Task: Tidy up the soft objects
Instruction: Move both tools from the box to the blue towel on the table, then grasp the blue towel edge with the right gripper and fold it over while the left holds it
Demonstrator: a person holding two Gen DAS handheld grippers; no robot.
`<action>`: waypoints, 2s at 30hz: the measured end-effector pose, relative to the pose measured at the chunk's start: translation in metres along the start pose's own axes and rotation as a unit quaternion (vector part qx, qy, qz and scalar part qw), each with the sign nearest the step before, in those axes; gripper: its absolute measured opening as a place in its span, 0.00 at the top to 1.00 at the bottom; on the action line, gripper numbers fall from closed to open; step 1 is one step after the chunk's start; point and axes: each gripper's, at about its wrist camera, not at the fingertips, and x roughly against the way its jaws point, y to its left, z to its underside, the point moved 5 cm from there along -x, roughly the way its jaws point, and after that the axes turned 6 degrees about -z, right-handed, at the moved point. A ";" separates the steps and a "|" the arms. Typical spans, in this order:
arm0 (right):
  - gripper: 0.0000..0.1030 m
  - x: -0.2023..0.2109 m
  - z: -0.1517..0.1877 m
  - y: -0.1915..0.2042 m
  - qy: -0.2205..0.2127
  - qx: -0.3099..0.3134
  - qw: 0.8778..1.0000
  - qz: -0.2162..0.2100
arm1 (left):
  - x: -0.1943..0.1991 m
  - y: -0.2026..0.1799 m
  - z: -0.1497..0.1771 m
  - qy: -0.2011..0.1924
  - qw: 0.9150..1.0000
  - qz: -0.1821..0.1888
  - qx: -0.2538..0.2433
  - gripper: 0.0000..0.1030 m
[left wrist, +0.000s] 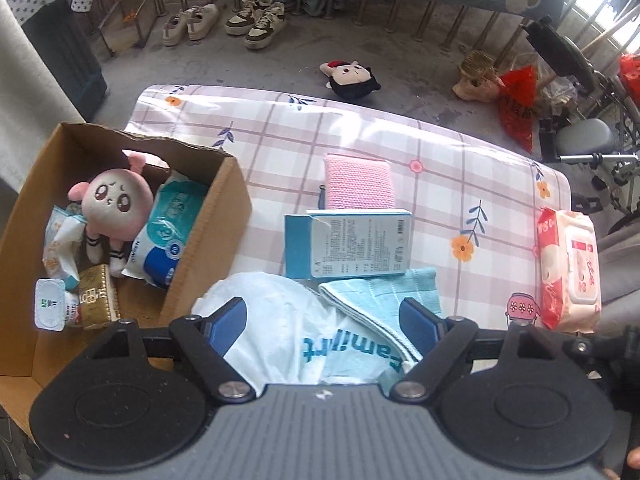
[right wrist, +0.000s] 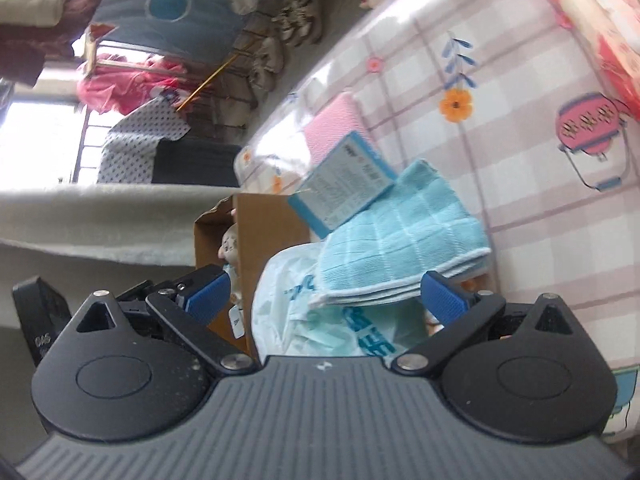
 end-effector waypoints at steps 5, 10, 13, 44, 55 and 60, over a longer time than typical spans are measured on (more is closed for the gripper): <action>0.02 -0.020 -0.007 -0.061 -0.002 -0.139 0.990 -0.002 | -0.030 -0.030 0.001 0.028 0.999 -0.003 -0.035 0.40; 0.07 -0.058 -0.009 -0.090 0.010 -0.221 0.975 0.013 | -0.056 -0.055 0.010 0.042 0.994 -0.036 -0.098 0.59; 0.22 -0.077 -0.011 -0.098 0.006 -0.238 0.971 0.023 | -0.066 -0.063 0.016 0.052 0.991 -0.041 -0.116 0.68; 0.90 0.053 0.005 -0.137 -0.048 -0.207 0.969 0.130 | -0.044 -0.175 0.095 0.113 0.971 0.091 -0.188 0.71; 0.90 0.052 0.015 -0.187 -0.105 -0.426 0.899 0.002 | -0.028 -0.178 0.096 0.097 0.961 0.127 -0.224 0.69; 0.90 0.044 0.003 -0.190 -0.121 -0.467 0.875 -0.038 | -0.030 -0.187 0.093 0.086 0.956 0.126 -0.252 0.69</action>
